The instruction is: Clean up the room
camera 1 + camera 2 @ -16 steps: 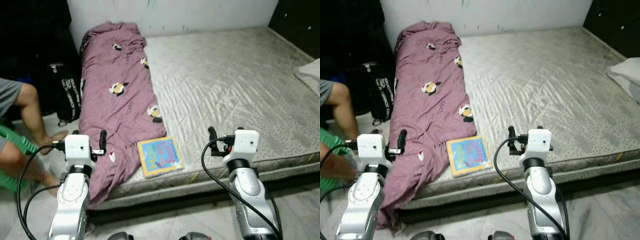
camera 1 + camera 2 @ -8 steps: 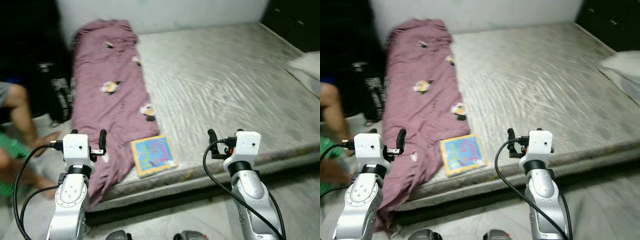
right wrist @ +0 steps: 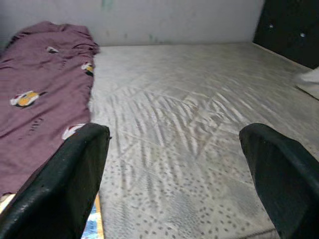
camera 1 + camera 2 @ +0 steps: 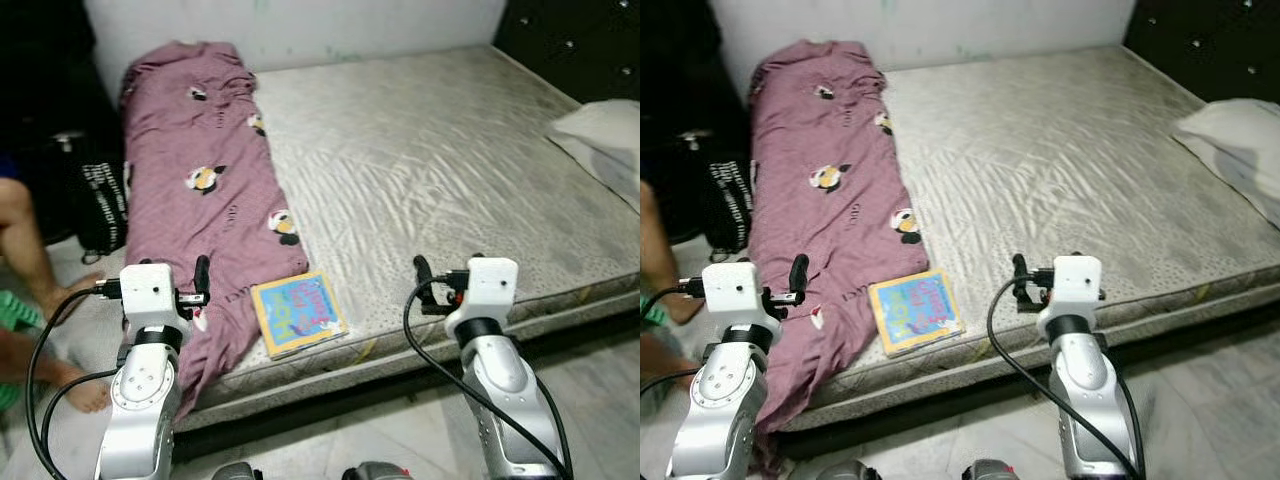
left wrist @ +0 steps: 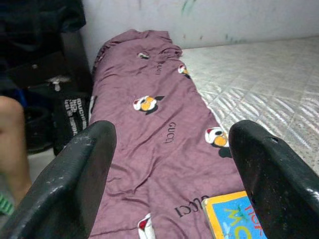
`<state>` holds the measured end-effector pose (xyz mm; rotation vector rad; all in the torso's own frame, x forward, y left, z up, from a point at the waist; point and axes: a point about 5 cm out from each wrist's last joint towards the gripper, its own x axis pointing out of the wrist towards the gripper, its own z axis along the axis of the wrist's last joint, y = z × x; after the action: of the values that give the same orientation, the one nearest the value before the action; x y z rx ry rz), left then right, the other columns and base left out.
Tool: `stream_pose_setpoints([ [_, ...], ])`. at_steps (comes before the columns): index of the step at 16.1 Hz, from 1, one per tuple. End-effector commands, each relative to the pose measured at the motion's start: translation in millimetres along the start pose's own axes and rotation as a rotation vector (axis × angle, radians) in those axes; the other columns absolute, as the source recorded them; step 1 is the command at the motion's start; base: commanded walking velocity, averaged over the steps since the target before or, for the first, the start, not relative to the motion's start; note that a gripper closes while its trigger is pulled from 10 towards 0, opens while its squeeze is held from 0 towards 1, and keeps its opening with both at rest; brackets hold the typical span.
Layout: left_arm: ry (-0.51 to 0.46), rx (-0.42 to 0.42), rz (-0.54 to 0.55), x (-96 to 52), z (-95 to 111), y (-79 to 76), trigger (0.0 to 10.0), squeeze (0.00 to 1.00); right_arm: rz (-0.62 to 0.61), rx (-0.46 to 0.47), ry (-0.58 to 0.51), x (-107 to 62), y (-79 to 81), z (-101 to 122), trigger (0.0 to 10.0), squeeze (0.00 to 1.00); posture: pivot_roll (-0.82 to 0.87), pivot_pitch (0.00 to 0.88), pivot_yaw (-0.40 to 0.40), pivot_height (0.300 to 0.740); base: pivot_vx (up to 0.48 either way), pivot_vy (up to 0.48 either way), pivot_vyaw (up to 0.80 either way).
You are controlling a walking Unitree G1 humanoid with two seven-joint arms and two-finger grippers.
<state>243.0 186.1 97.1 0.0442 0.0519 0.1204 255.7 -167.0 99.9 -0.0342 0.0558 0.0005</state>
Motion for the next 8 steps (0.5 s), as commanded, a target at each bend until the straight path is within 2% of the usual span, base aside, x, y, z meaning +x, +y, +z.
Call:
stream_pose_setpoints([
  [1,-0.016,-0.006,0.009,1.8,6.2,0.6,10.0,0.00,0.005,-0.013,-0.015,0.6,-0.1,5.6,10.0,0.00,-0.10,0.024,0.023,0.735,0.000,0.000,0.00],
  [8,-0.018,-0.003,0.013,3.5,8.1,-0.5,10.0,0.00,0.009,-0.003,-0.012,2.1,0.2,6.6,10.0,0.00,-0.10,0.031,0.023,0.660,0.000,0.000,0.00],
])
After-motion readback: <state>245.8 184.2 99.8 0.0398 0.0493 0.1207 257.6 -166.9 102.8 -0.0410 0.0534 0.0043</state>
